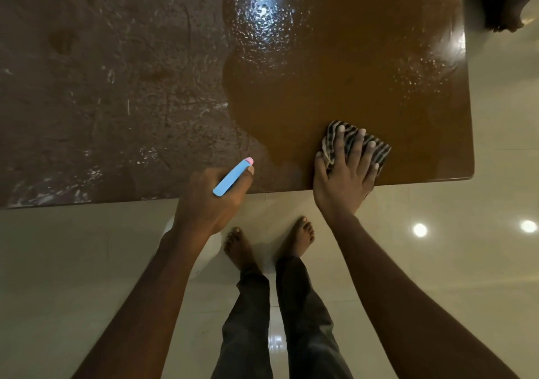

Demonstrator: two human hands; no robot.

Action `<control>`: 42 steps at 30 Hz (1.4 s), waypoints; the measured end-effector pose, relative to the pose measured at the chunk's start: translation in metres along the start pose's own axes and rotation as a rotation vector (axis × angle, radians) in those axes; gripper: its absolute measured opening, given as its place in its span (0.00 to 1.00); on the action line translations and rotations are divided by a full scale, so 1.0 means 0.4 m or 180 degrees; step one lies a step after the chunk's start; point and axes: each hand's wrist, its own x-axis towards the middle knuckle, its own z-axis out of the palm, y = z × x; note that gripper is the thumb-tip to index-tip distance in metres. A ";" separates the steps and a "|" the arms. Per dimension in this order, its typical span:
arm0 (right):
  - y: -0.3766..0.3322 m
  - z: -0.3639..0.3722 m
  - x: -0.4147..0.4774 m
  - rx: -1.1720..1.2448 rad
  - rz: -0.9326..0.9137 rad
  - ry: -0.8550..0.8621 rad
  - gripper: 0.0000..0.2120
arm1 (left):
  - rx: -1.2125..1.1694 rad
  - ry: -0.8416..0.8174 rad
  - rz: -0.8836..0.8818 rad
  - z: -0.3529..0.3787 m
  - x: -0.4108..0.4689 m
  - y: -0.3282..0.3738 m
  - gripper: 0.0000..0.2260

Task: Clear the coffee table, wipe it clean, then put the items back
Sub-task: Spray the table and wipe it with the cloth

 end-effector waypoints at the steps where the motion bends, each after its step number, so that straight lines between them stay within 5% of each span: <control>1: -0.030 0.007 -0.004 -0.0020 -0.0085 -0.0057 0.31 | -0.0079 0.0060 -0.0005 -0.013 0.000 -0.004 0.25; 6: -0.151 0.060 -0.073 -0.0375 -0.1335 -0.0310 0.32 | -0.0430 0.0302 -0.0040 -0.063 0.009 -0.030 0.23; 10: -0.063 0.059 -0.090 -0.1023 -0.2803 -0.0424 0.35 | -0.0575 0.0305 -0.0152 -0.090 0.007 -0.033 0.19; 12: -0.004 0.028 -0.045 -0.1330 -0.3082 -0.0425 0.35 | -0.0596 0.0227 -0.0179 -0.101 0.008 -0.029 0.17; 16: -0.013 -0.024 0.051 -0.1273 -0.2298 -0.0402 0.30 | -0.0636 0.0173 -0.0195 -0.122 0.014 -0.039 0.25; 21: -0.224 0.030 0.057 -0.0610 -0.1011 -0.0171 0.31 | -0.0619 0.0344 -0.0197 -0.171 0.010 -0.069 0.24; 27: -0.243 0.101 -0.114 -0.0899 -0.2360 -0.0406 0.33 | -0.0491 0.0451 -0.0236 -0.231 0.009 -0.099 0.25; 30: -0.161 0.097 -0.114 -0.1081 -0.2573 -0.0444 0.36 | -0.0414 0.0339 -0.0239 -0.247 0.023 -0.098 0.26; 42: -0.175 0.050 -0.043 -0.0526 -0.1101 -0.0319 0.32 | -0.0178 0.0039 -0.0322 -0.259 0.114 -0.095 0.28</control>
